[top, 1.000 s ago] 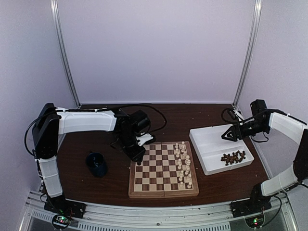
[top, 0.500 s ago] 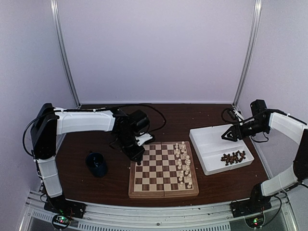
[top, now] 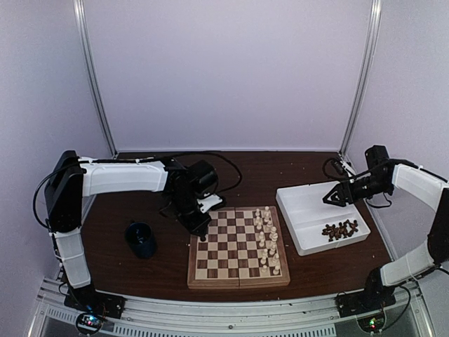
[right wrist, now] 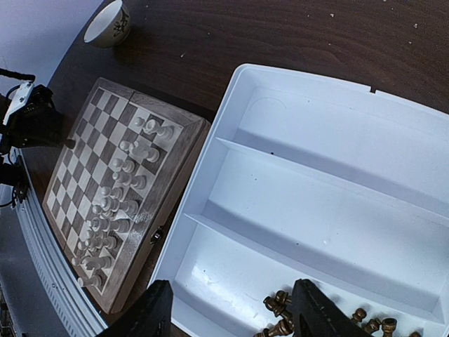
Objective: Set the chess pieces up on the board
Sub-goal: Place the queen at e8.
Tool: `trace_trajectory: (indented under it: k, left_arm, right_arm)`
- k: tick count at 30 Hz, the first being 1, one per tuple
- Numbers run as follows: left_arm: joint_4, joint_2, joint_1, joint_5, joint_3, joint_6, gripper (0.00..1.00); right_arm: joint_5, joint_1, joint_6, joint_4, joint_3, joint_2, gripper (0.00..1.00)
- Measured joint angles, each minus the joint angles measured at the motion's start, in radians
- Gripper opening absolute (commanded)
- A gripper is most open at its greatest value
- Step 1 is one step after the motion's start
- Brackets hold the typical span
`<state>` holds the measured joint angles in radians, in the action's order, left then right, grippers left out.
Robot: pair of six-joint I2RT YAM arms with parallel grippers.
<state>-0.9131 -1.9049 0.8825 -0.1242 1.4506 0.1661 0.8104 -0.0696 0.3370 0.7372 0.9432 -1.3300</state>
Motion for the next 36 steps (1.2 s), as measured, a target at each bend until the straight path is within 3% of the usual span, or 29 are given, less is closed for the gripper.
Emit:
trace_trajectory:
  k: [36]
  left_arm:
    - [0.0, 0.002, 0.0, -0.009, 0.0, 0.0, 0.06]
  right_arm:
    - [0.001, 0.0, 0.0, 0.0, 0.0, 0.0, 0.62]
